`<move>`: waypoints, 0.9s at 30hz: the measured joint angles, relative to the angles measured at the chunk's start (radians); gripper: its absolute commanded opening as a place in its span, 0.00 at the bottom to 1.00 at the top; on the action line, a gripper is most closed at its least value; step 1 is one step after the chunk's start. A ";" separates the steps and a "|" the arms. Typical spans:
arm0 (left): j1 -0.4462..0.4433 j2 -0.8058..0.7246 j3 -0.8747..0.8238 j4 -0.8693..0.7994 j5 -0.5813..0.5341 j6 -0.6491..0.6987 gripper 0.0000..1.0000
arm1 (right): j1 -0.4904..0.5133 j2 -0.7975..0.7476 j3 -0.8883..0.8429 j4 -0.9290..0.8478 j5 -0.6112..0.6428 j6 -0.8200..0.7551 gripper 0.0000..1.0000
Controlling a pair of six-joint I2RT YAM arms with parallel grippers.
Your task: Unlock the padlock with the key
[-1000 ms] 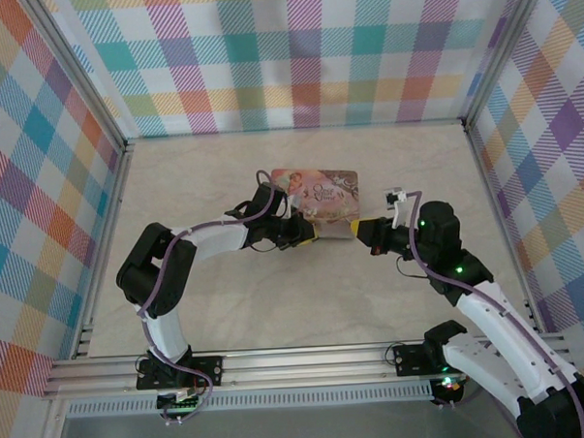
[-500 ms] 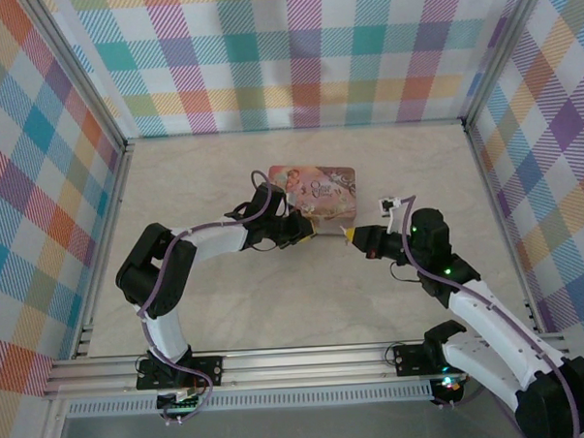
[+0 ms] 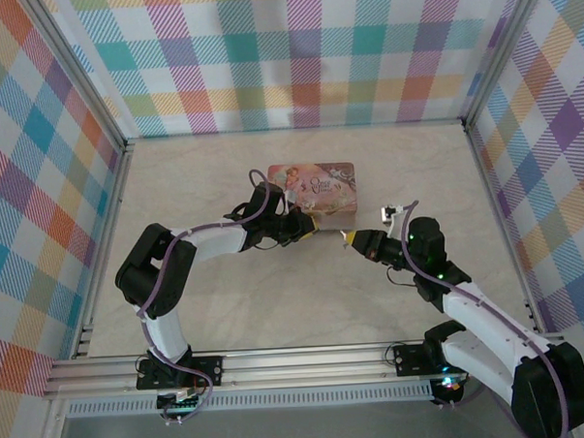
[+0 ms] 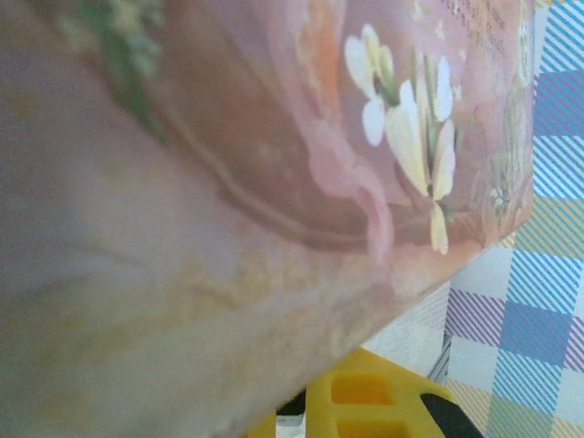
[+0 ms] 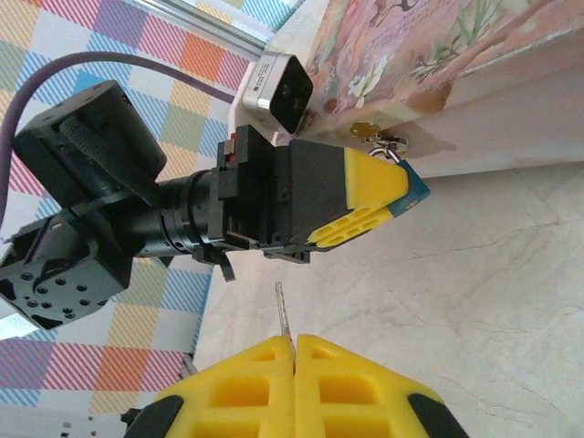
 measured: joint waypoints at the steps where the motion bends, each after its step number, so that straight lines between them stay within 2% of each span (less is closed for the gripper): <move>1: 0.001 0.000 0.000 0.002 0.008 0.000 0.08 | -0.002 0.000 -0.008 0.015 -0.006 0.013 0.00; 11: 0.005 -0.009 -0.001 0.037 0.066 -0.007 0.08 | -0.016 0.110 -0.092 0.191 -0.058 0.126 0.00; 27: 0.005 -0.018 -0.001 0.066 0.082 -0.019 0.08 | -0.017 0.348 -0.113 0.499 -0.075 0.275 0.00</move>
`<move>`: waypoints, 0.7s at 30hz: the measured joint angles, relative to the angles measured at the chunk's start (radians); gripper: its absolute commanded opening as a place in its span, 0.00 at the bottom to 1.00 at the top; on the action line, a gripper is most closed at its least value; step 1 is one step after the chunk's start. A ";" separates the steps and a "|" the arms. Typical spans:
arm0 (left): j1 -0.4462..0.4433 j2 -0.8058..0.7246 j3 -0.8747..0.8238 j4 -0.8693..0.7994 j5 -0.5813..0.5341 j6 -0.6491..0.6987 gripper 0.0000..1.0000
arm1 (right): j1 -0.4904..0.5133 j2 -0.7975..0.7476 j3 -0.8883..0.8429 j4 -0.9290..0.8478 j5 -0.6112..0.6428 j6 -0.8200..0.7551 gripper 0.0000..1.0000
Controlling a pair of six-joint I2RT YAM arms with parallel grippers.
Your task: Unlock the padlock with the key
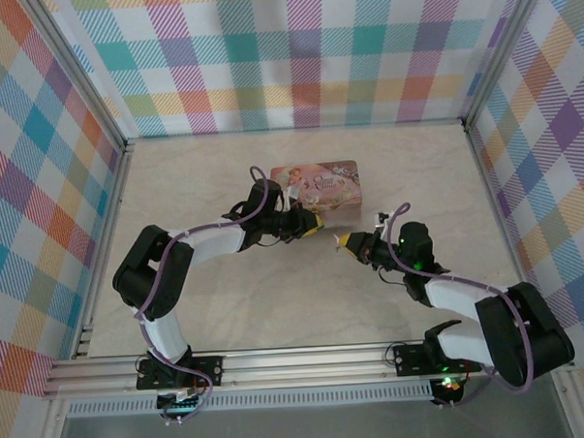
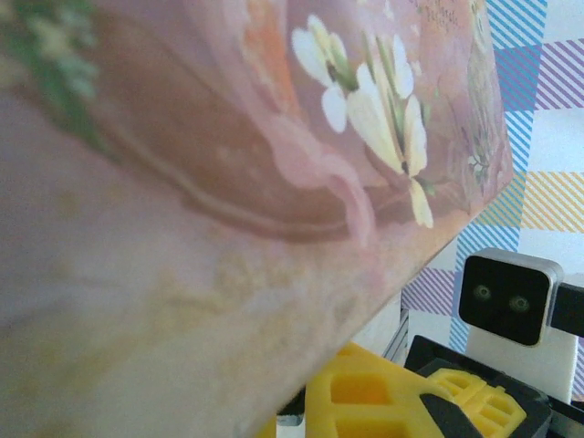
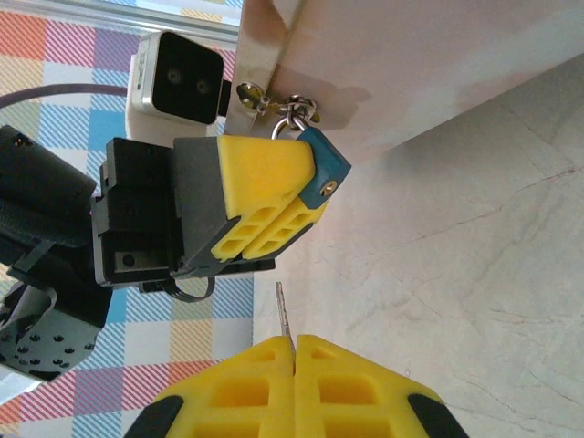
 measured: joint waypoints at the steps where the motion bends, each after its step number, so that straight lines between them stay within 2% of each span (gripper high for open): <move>1: 0.000 0.000 0.000 0.000 0.000 0.000 0.08 | 0.000 0.015 0.000 0.016 0.000 0.008 0.00; 8: 0.000 0.000 -0.005 0.014 0.003 -0.003 0.08 | 0.000 0.140 0.000 0.137 -0.005 0.048 0.00; 21: 0.000 0.000 -0.014 0.016 0.011 -0.006 0.08 | 0.010 0.470 0.002 0.514 -0.027 0.149 0.00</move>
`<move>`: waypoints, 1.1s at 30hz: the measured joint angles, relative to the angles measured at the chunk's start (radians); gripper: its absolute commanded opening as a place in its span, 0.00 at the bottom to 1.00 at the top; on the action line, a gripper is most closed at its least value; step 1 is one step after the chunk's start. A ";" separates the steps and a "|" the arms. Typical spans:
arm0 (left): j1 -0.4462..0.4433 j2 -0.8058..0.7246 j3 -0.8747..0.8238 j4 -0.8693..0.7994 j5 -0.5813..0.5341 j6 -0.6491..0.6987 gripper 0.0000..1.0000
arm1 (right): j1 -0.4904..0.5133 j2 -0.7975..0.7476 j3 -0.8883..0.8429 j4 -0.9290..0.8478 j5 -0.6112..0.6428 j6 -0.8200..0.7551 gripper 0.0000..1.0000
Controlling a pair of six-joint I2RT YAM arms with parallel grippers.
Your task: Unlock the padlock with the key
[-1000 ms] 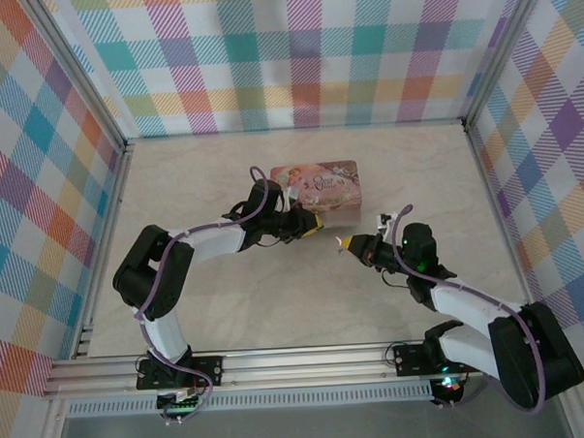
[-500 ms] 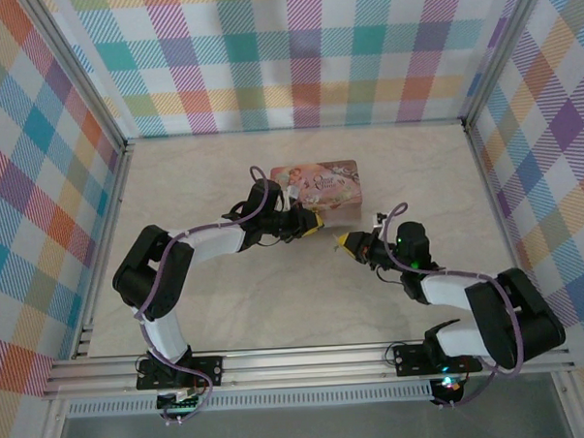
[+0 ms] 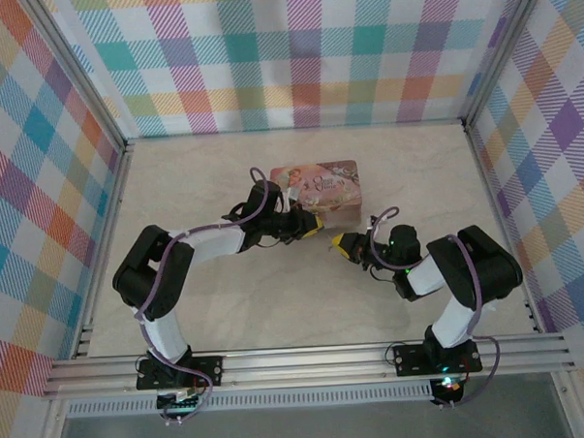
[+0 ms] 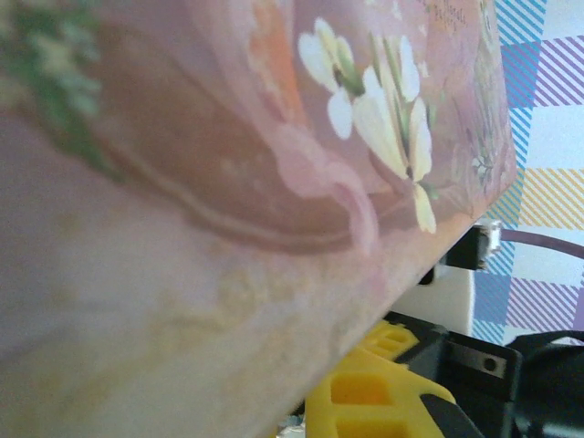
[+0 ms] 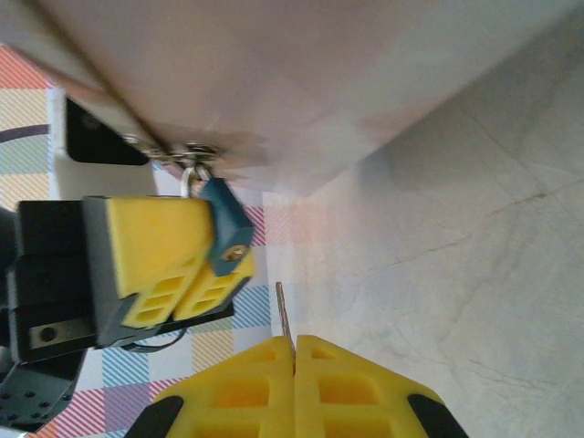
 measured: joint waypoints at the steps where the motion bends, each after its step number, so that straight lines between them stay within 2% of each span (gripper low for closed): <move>1: 0.000 0.000 0.000 0.000 0.000 0.000 0.08 | 0.005 0.014 0.000 0.009 0.000 0.002 0.00; 10: 0.000 -0.002 0.000 0.002 0.001 0.000 0.08 | 0.024 0.022 0.005 0.063 0.002 0.011 0.00; 33: 0.000 -0.008 -0.006 0.035 0.008 -0.010 0.08 | 0.024 0.022 0.039 0.067 0.005 0.020 0.00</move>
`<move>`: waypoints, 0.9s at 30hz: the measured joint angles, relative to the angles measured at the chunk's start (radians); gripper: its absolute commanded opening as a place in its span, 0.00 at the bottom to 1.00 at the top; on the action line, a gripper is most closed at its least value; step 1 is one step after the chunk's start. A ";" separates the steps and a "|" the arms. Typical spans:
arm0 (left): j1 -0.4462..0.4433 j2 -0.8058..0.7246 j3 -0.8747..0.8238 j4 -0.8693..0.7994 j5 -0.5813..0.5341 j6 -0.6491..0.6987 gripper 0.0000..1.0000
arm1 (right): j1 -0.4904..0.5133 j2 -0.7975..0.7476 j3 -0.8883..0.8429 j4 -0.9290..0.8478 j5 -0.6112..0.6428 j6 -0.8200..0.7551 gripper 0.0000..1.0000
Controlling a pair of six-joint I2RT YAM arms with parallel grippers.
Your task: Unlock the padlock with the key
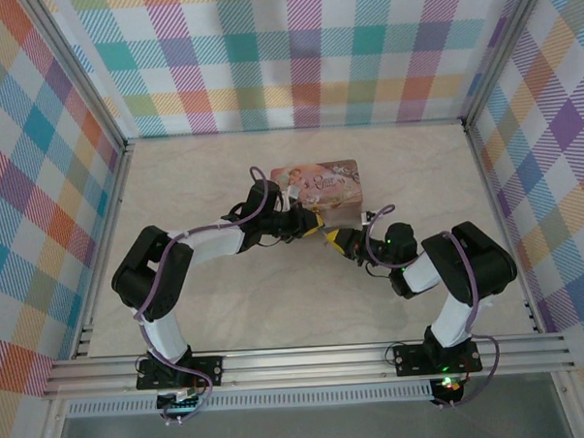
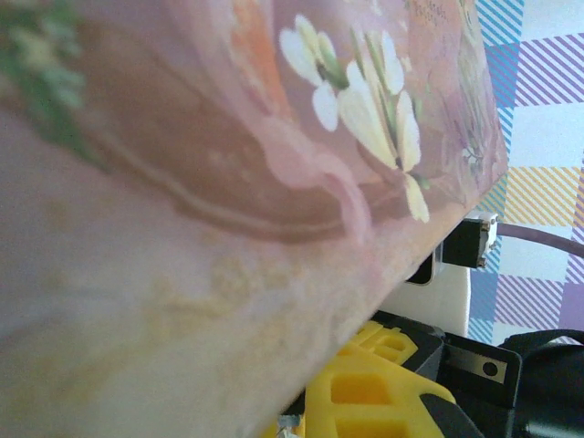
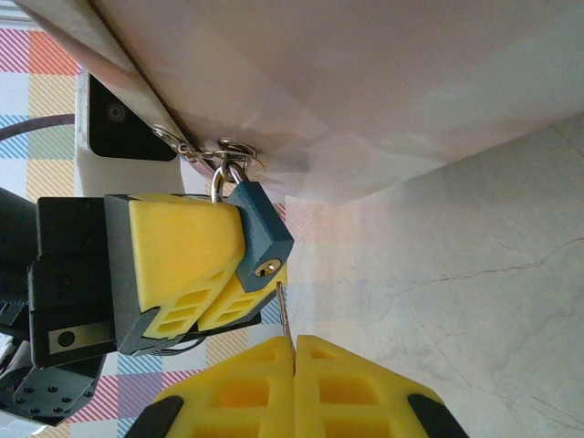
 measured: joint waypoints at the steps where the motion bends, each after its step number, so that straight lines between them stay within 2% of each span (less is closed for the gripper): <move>1: 0.000 0.000 -0.001 0.003 0.000 -0.002 0.08 | 0.001 0.000 0.002 0.000 0.001 0.002 0.00; 27: 0.001 0.000 -0.018 0.052 0.008 -0.016 0.08 | 0.013 -0.017 0.011 -0.002 0.042 0.020 0.00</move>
